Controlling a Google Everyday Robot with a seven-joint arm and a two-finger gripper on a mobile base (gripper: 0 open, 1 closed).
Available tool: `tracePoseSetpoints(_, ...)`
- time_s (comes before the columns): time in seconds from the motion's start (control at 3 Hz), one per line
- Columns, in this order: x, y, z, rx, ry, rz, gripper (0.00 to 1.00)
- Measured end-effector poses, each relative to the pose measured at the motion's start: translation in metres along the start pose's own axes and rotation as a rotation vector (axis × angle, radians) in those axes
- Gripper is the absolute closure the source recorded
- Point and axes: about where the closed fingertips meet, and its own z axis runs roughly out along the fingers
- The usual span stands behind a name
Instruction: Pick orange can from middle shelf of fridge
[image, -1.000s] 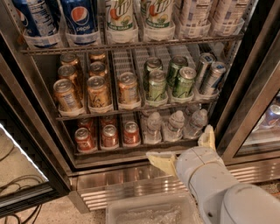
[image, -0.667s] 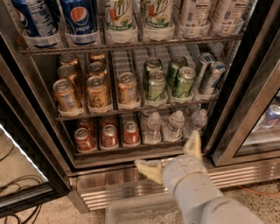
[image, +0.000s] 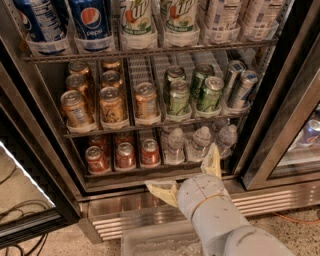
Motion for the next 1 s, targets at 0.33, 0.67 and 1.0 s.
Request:
tracePoseSetpoints(0.33,-0.009,0.012,-0.001,-0.068,-0.084,0.028,0.00)
tracePoseSetpoints(0.67,-0.026,0.036,-0.004,-0.239,-0.248,0.069,0.00)
tracePoseSetpoints(1.0,-0.041,0.064,-0.015,-0.388,-0.380,0.053,0.00)
